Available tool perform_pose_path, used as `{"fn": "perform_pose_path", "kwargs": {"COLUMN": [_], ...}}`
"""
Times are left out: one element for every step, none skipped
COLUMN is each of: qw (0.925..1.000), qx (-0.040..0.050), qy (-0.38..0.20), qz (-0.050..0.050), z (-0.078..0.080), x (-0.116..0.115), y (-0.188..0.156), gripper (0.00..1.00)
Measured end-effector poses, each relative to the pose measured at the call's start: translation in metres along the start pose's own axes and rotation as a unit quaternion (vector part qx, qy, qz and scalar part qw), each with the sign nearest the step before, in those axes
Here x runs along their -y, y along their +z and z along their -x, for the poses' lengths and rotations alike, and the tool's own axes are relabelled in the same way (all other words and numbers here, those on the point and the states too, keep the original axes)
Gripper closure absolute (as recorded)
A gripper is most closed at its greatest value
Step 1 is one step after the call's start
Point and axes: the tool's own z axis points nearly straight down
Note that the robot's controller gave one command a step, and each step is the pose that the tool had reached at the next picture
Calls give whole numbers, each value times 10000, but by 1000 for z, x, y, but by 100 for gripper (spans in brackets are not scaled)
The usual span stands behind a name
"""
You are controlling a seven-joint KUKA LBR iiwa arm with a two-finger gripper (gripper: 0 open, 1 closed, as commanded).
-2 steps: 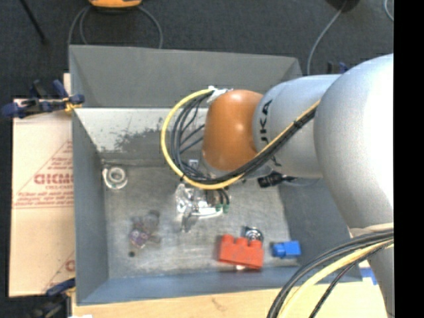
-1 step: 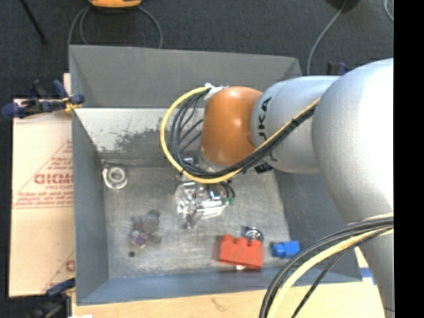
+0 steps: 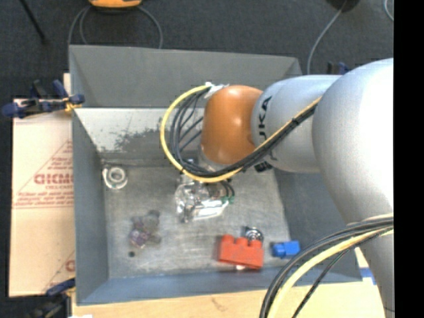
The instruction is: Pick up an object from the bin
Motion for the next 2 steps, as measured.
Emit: {"fn": "perform_pose_path", "kwargs": {"qw": [10000,10000], "qx": [-23,0], "qy": [0,6], "qz": [2,6], "z": [-2,0], "x": [0,0], "y": [2,0], "gripper": [0,100]}}
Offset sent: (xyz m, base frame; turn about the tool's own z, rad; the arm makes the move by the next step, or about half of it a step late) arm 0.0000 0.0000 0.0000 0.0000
